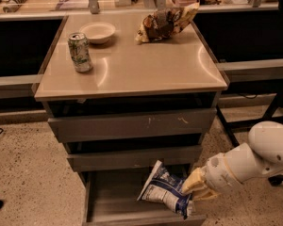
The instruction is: Place blue chip bag into bottom drawer
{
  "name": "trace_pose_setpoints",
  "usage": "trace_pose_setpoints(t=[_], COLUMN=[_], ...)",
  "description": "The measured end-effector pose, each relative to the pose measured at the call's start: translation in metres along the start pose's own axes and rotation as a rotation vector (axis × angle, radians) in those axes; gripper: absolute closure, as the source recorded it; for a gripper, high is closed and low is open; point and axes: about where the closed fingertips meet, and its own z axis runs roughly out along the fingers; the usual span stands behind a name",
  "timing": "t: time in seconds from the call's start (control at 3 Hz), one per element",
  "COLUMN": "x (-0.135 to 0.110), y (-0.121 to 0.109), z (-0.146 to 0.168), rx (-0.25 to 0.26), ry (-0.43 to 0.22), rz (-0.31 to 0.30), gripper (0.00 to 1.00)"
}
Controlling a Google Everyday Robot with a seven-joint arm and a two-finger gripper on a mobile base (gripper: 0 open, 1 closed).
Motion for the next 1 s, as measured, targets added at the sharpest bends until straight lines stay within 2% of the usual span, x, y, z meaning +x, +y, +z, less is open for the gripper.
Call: trace_pose_setpoints(t=[0.33,0.67,1.0], x=[0.027,0.060,0.092], y=[0.026,0.047,0.071], z=[0.044,0.089,0.140], rx=[0.000,0.033,0.030], ry=[0.030,0.033,0.004], rz=[-0.033,-0.059,-0.043], gripper=[1.00,1.00,1.00])
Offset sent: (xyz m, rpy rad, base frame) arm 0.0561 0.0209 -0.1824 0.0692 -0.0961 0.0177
